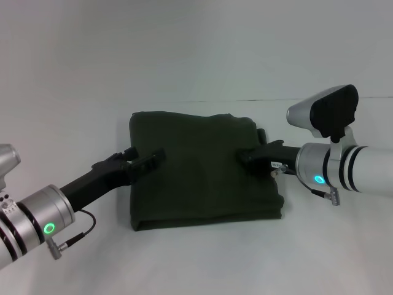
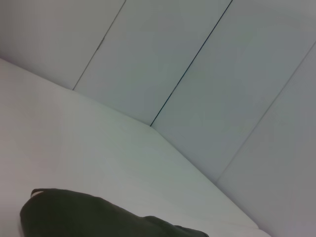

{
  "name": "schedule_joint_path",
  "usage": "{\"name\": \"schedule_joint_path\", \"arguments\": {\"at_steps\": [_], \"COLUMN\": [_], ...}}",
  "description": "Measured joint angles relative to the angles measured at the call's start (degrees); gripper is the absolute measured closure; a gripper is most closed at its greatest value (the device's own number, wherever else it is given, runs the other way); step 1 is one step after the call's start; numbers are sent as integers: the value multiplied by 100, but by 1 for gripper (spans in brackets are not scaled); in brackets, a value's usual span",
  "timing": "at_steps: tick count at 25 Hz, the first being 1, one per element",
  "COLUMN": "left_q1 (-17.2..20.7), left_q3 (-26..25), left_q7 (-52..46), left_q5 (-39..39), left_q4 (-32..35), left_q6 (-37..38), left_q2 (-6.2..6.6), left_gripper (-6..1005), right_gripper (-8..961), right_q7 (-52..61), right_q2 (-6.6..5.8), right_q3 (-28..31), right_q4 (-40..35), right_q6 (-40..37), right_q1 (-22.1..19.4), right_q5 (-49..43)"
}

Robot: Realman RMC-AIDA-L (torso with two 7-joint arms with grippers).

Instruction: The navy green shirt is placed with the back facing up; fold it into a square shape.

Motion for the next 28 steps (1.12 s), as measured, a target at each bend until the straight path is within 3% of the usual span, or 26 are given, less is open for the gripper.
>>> {"name": "schedule_joint_path", "arguments": {"at_steps": [12, 17, 28], "left_q1": [20, 25, -17], "left_q3": [0, -6, -30], "left_q7": [23, 26, -39], "left_q5": [13, 13, -44], "left_q4": [-14, -14, -11], "left_q6": [-18, 11, -150], "left_q2": [-9, -9, 2], "left_gripper": [65, 65, 64], "right_gripper": [953, 953, 952], "right_q7": [-35, -39, 20], "right_q2": [10, 15, -177], "right_q3": [-9, 58, 650], "right_q4": [-209, -890, -1294], "right_q6": [204, -214, -1448], "right_q1": [-257, -774, -1645], "right_q5": [9, 235, 530]}}
